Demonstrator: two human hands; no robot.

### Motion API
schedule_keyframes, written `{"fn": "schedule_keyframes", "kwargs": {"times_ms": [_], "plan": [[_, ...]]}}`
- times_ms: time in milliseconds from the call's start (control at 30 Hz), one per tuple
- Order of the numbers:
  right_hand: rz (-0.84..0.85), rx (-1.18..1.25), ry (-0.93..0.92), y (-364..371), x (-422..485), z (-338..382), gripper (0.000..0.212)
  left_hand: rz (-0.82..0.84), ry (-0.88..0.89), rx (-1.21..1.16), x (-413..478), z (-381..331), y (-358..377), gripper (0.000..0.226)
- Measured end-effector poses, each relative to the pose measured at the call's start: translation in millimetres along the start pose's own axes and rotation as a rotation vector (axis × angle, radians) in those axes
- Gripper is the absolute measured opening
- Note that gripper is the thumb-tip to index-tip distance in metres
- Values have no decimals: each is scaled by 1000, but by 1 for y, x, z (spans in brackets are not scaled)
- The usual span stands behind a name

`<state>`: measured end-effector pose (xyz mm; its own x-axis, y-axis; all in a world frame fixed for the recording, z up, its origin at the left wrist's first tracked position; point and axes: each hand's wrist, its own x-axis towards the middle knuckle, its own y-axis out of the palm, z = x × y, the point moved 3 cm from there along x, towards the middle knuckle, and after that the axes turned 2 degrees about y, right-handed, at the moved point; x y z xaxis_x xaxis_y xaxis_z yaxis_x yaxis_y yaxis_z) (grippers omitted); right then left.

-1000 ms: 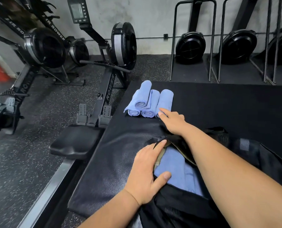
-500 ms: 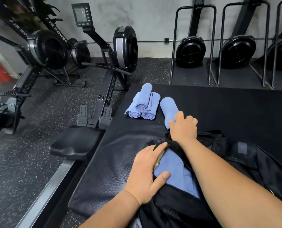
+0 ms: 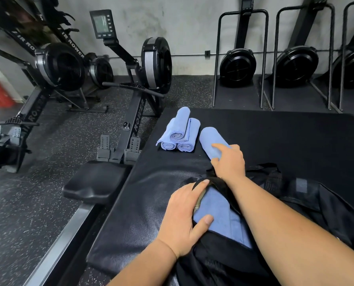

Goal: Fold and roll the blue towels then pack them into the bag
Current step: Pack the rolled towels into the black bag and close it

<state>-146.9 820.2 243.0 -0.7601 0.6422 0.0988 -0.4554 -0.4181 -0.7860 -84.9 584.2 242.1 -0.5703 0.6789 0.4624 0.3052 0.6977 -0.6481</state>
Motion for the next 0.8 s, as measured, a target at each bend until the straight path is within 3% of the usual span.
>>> {"fn": "schedule_keyframes", "kwargs": {"times_ms": [300,600,700,800], "plan": [[-60,119,62,-60,-34,1,55,20,-19,7,1,-6,-5,75],[-148,152,5,-132,-77,-7,59,202,-46,130,13,-37,-27,89],[-167,183,-1,-152,-90,-9,59,231,-44,238,18,-45,-35,90],[-169,227,-12,-172,-108,-12,59,207,93,409,28,-62,-46,83]]}}
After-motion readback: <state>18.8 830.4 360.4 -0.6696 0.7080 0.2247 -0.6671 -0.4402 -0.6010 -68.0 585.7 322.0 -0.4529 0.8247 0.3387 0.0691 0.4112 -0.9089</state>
